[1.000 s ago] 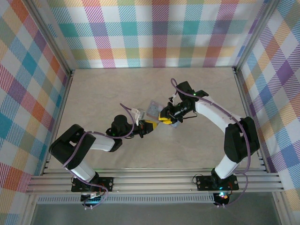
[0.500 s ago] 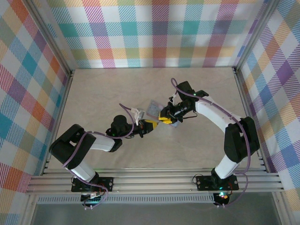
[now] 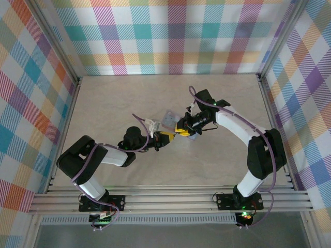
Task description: Unlock the padlock with the key
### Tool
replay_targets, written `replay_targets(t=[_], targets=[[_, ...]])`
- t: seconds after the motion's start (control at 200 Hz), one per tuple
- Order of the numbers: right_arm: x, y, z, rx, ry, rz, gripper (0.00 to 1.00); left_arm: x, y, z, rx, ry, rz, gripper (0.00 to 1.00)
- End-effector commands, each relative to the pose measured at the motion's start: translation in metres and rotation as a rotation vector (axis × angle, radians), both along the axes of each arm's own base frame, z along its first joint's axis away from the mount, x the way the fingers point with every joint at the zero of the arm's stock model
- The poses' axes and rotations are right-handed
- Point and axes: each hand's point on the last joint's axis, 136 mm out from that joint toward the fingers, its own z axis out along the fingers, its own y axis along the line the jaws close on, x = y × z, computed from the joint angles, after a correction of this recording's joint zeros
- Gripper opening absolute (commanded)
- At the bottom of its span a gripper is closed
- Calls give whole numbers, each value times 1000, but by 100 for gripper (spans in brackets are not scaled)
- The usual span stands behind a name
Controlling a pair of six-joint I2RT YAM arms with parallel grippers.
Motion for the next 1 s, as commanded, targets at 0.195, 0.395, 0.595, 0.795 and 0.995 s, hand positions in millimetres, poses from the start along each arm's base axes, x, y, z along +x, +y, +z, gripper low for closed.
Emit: replay_targets(t=[0.195,0.395,0.595,0.795,0.995], targets=[[-3,5,9,47,-19,24,0,6,-4,17,-43,-36,5,0],[-3,1,5,16,-24,22,0,5,-3,24,-57,-36,5,0],[-5,3,3,6,-25,30,0,9,-7,29,-91,0,8,0],[-4,5,2,3,-31,25,0,6,-14,32,-126,27,-4,0],[-5,10,6,36,-21,23,0,8,-17,21,-111,47,10,0]])
